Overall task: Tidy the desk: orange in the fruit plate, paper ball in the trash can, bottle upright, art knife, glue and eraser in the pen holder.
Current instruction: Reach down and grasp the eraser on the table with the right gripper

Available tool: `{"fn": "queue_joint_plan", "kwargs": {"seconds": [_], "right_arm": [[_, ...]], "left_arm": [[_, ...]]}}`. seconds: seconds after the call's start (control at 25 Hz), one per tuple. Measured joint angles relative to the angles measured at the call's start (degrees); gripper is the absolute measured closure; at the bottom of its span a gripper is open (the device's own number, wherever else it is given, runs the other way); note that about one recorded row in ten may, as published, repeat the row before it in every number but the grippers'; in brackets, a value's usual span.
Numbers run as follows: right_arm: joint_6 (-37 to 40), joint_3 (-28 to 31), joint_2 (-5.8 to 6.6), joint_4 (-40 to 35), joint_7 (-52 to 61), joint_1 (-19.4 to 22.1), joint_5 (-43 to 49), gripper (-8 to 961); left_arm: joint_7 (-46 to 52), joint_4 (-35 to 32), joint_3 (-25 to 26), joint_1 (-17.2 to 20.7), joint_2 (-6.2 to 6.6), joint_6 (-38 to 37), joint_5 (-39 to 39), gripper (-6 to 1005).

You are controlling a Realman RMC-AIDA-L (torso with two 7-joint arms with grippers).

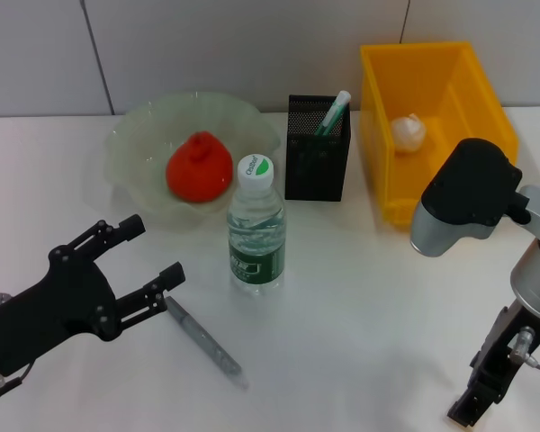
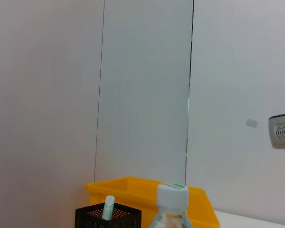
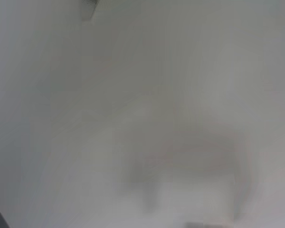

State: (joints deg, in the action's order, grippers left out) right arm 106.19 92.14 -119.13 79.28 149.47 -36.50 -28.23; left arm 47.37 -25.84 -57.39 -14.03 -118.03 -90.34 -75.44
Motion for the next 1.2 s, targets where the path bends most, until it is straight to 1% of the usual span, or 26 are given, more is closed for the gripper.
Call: {"fn": "queue_joint_plan", "kwargs": {"seconds": [0.68, 1.04, 1.12, 1.2], "right_arm": [[-1.63, -0.89, -0.13, -0.97, 0.21, 1.00, 1.97, 199], [-2.90, -3.62, -0.22, -2.46, 0.61, 1.02, 2.01, 205], [-3.20, -3.66, -0.22, -2.64, 0.65, 0.96, 2.01, 220], [-3.32, -3.68, -0.23, -2.89, 0.65, 0.93, 2.01, 267]], "left_arm": [[0.00, 0.00, 0.09, -0.21, -0.01, 0.17, 0.21, 173], [0.01, 0.00, 0.25, -0.20, -0.01, 0.17, 0.21, 173], [0.00, 0.00, 0.40, -0.17, 0.00, 0.17, 0.20, 173], [0.01, 0.00, 0.50, -0.16, -0.01, 0.17, 0.19, 173]]}}
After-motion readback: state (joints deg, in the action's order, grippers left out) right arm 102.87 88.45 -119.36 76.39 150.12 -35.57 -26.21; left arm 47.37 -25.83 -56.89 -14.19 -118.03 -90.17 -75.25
